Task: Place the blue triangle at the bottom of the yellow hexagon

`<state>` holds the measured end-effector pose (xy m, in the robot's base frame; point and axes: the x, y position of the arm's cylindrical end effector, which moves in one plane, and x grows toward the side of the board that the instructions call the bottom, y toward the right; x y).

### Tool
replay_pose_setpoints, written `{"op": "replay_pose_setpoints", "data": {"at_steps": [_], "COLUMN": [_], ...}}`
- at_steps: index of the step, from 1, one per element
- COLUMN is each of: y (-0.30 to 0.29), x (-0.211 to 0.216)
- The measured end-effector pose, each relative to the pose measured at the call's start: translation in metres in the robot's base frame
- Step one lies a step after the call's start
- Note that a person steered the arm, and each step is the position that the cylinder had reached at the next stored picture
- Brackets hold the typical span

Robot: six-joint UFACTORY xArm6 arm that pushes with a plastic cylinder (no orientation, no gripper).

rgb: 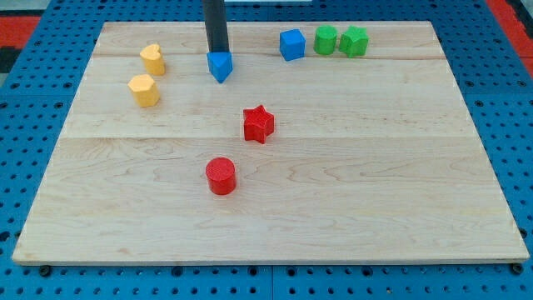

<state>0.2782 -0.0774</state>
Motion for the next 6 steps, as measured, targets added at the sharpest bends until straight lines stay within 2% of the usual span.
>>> {"op": "replay_pose_setpoints", "data": {"at_steps": [4,5,6], "y": [0.020,0.013,-0.024], "x": [0.092,0.117,0.125]}}
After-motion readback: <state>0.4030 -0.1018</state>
